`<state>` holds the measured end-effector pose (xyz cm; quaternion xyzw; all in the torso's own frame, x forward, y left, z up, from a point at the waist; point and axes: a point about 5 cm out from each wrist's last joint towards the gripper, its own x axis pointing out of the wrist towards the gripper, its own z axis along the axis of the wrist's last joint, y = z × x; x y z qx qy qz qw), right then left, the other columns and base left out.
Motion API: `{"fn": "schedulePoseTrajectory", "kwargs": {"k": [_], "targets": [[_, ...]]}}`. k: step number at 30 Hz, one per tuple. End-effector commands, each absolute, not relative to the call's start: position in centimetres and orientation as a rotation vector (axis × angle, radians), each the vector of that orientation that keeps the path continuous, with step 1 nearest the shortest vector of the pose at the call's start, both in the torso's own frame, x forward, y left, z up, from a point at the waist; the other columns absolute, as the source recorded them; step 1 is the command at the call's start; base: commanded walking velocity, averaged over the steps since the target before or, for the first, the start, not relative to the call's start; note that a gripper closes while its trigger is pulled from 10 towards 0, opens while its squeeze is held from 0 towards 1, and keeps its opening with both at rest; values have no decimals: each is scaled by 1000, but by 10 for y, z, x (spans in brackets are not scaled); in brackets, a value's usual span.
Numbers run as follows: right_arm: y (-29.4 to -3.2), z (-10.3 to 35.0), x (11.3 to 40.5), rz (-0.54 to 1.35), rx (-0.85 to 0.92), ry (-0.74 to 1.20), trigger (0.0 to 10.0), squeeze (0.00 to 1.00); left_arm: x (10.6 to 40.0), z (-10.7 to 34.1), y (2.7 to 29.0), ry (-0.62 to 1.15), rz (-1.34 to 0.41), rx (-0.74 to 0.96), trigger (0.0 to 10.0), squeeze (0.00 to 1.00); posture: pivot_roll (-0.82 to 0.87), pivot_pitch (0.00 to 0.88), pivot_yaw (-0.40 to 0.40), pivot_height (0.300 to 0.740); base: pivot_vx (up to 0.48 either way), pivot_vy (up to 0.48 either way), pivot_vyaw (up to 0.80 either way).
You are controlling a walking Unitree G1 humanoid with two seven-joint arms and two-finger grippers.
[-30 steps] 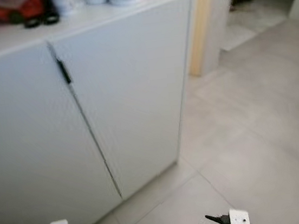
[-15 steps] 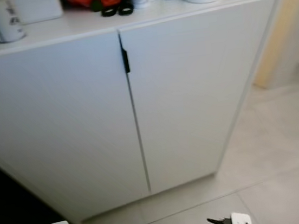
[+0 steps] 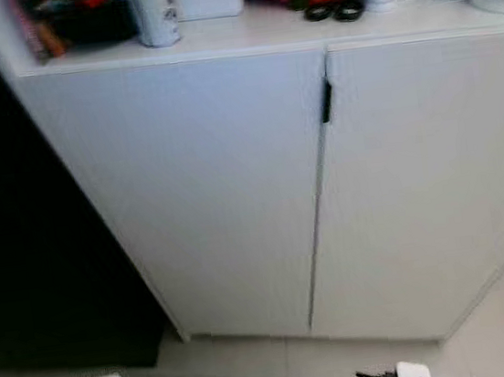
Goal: Restocking fridge
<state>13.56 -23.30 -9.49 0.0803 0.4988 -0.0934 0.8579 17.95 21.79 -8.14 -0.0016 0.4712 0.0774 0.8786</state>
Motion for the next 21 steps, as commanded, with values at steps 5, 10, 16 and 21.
{"fn": "schedulePoseTrajectory", "kwargs": {"k": [5,10,16,21], "targets": [[-230,-95,136,-219,210,1034,10000,0,179,-81,221,993,166,12,10000,0,-25,0,-27,740,0,0,0],[-229,-95,136,-223,222,1031,10000,0,179,-81,221,999,166,8,10000,0,-25,0,-26,740,0,0,0],[-229,-95,136,-233,234,1025,10000,0,179,-81,222,1006,159,15,10000,0,-20,0,-23,740,0,322,0],[-230,-95,136,-235,235,1026,10000,0,179,-81,222,1007,160,14,10000,0,-12,0,-24,740,0,335,0]]}}
